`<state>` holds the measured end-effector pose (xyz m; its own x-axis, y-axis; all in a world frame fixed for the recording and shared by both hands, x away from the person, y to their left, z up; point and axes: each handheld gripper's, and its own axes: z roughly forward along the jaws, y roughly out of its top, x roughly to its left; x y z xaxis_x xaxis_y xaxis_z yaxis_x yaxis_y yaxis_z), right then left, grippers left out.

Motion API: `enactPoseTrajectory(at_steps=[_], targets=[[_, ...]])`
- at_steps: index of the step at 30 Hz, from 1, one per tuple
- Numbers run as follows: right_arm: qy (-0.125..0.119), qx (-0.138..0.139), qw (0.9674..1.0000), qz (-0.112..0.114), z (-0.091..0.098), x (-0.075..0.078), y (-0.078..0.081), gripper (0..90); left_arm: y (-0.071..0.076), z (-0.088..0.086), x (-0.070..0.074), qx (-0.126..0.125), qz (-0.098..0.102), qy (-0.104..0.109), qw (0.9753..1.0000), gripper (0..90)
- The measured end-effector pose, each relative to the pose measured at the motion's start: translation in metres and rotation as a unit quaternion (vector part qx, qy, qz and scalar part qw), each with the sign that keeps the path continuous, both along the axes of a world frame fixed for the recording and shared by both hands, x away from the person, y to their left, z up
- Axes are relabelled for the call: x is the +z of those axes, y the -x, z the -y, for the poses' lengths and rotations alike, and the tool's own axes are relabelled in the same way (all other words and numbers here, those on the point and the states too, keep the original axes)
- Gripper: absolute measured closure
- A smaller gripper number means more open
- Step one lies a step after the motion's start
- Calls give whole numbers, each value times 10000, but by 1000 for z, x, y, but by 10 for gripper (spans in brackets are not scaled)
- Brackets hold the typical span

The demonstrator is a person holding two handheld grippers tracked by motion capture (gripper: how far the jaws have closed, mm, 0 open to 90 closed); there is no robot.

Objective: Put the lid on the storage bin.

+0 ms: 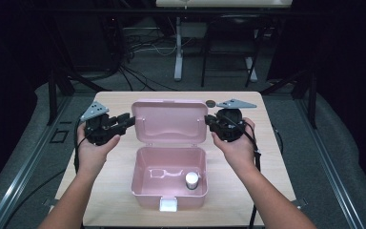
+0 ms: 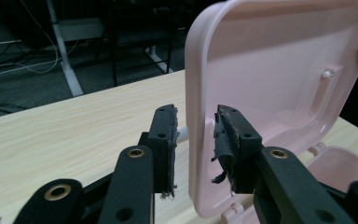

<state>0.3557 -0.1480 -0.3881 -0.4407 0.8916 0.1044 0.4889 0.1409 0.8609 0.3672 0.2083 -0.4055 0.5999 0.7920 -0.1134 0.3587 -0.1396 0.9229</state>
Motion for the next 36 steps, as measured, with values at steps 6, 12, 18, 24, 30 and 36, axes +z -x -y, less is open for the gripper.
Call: enactPoseTrajectory(at_steps=[6,12,18,24,30,36], targets=[[-28,10,10000,6,0,0,0,871,-5,4,8,-55,100,90,9999,707],[-44,20,10000,11,1,0,1,871,-10,8,11,18,73,109,9999,718],[-49,29,10000,15,1,0,1,870,-14,9,13,58,99,201,9997,758],[-76,32,10000,36,1,-1,1,869,-16,9,15,77,98,192,9997,794],[-90,26,9999,39,1,-1,1,866,-16,9,14,101,72,238,9996,806],[-108,36,9999,28,1,-1,2,851,-15,9,15,107,94,179,9997,810]])
